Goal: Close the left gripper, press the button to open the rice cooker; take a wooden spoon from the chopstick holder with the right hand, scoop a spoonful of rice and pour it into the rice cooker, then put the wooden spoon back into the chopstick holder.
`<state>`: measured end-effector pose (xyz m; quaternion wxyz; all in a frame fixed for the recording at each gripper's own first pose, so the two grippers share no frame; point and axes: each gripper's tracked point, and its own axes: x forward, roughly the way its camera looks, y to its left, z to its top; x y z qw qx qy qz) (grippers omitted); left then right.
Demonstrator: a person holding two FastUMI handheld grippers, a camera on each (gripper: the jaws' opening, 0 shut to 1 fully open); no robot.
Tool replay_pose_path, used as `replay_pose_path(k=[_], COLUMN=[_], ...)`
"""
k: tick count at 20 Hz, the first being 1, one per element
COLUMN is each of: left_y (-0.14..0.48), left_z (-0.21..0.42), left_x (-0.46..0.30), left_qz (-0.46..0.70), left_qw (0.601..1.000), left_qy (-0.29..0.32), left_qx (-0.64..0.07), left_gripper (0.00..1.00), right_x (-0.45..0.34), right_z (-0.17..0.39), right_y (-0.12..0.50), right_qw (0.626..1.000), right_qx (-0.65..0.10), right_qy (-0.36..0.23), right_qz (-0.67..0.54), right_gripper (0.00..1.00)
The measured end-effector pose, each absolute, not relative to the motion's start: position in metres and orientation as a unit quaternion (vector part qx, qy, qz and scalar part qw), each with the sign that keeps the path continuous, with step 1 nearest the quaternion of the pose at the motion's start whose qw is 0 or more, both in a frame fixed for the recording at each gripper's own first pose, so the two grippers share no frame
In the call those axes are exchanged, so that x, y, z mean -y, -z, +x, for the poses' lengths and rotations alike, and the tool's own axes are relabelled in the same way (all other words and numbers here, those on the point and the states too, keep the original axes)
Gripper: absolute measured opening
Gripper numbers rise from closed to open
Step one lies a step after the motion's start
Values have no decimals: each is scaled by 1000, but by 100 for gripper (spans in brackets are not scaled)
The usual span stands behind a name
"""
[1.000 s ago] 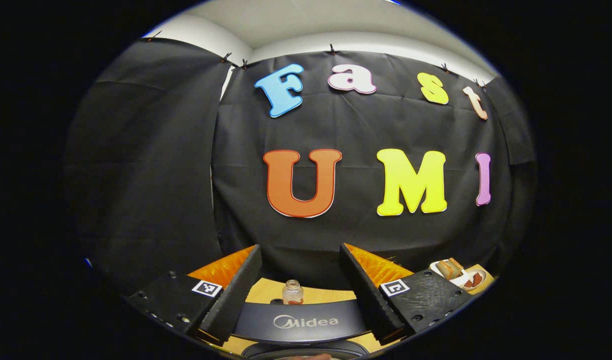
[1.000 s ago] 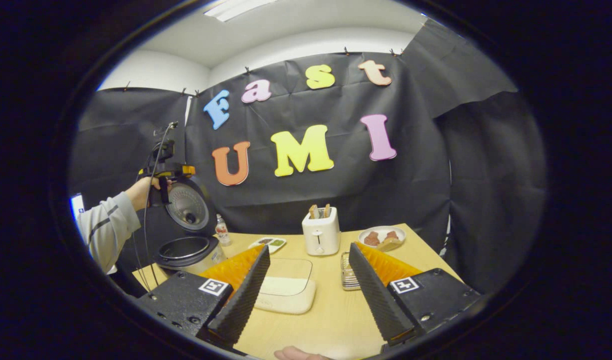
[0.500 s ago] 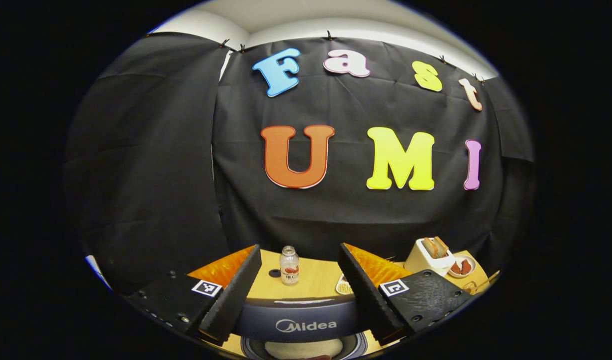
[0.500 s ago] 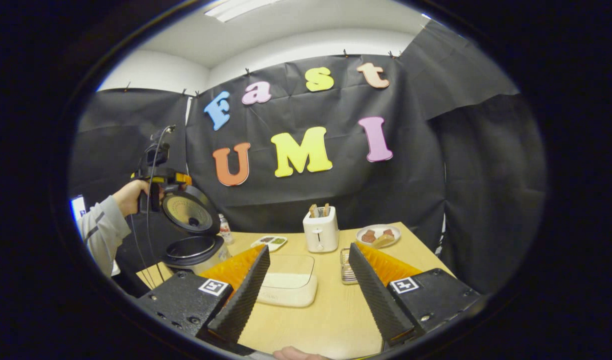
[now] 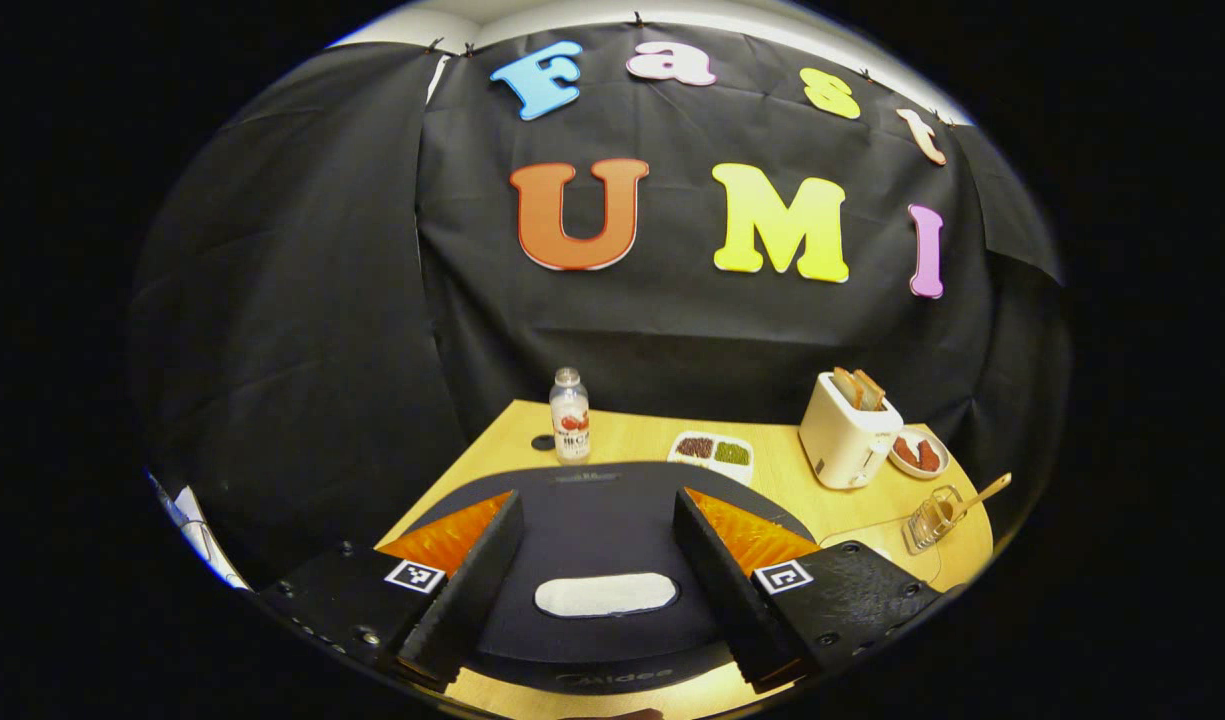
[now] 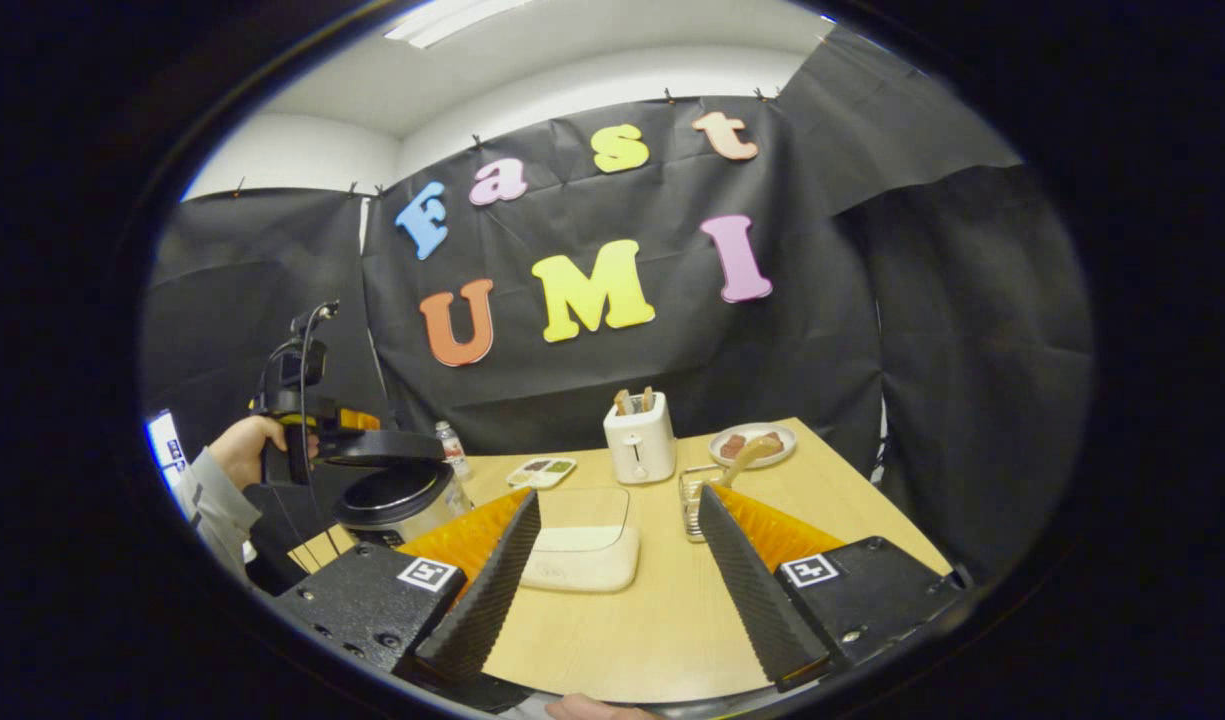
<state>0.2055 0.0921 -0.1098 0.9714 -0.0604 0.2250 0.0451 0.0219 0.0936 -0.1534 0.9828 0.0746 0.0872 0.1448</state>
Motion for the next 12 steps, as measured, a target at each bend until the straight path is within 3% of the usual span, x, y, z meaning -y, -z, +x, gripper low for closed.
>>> replay_pose_path(k=[12], left_y=[156], left_z=[172], left_x=[-79], left_qz=[-48], left_qw=[969], left_qy=[-40], left_qx=[-241], left_gripper=[98], right_x=[-94], right_z=[-38], right_y=[144], right_qw=[988], right_qx=[-52], right_qy=[-140], right_qz=[41], right_gripper=[100])
